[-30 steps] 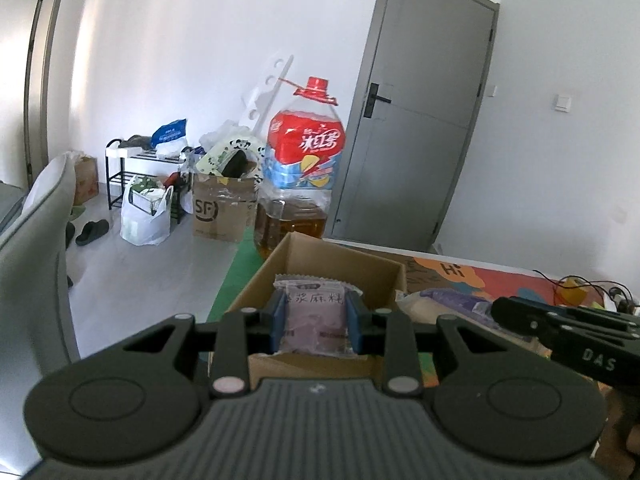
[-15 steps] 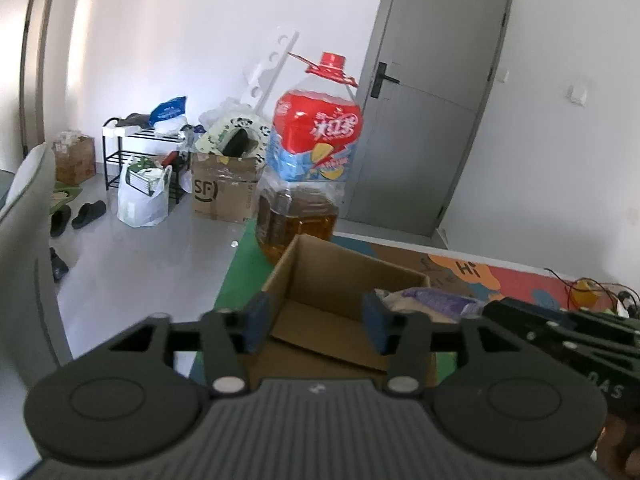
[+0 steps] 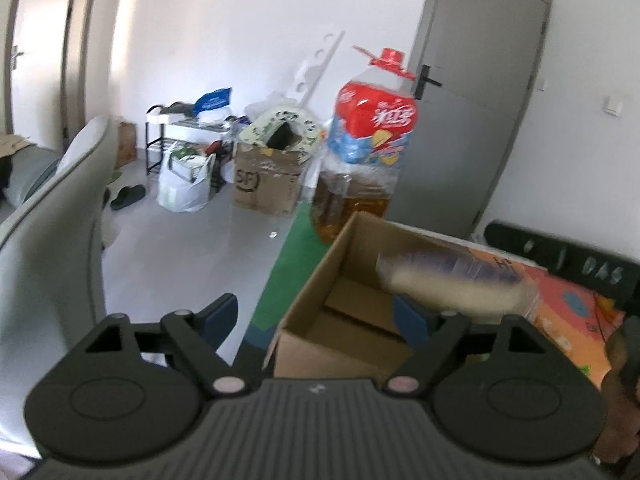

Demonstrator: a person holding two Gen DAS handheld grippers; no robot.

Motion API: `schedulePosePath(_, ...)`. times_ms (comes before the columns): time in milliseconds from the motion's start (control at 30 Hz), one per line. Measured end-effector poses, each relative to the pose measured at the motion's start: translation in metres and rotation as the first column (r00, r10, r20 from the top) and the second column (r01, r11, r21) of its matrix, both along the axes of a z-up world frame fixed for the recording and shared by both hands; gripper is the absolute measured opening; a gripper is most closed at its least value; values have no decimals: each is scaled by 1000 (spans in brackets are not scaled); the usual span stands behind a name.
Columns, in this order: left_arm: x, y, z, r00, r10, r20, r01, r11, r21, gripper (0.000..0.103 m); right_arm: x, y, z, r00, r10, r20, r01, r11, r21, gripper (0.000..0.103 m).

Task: Organize snacks
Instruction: 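Carry the pink bag with the left tool into the cardboard box and release, then grasp the red-wrapped bar with the left tool while the right tool grasps a green packet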

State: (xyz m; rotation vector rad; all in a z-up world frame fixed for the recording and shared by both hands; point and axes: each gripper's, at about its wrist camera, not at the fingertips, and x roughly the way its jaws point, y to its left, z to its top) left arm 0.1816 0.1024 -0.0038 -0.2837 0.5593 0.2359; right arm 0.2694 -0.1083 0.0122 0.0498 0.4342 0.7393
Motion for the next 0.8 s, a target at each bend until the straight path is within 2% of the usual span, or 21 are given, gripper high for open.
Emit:
schedulePosePath(67,-3,3,-3,1000,14,-13,-14,1000,-8,86,-3,-1,2,1000,-14,7,14,1000,-5,62)
schedulePosePath(133,-6,4,-6,999,29,-22,-29,1000,-12,87,-7,-6,3,1000,-24,11,24,1000,5,69)
schedulePosePath(367,-10,3,-7,999,29,-33,-31,999,-45,89,-13,-30,-4,993,-113,-43,112,993,-22,89)
schedulePosePath(567,-15,-11,-3,1000,-5,-12,4,999,-52,91,-22,-46,-11,985,-155,-78,151,987,-57,99)
schedulePosePath(800,-19,-38,0,999,-49,-3,49,998,-50,92,-36,-70,-13,978,-188,-92,183,981,-61,103)
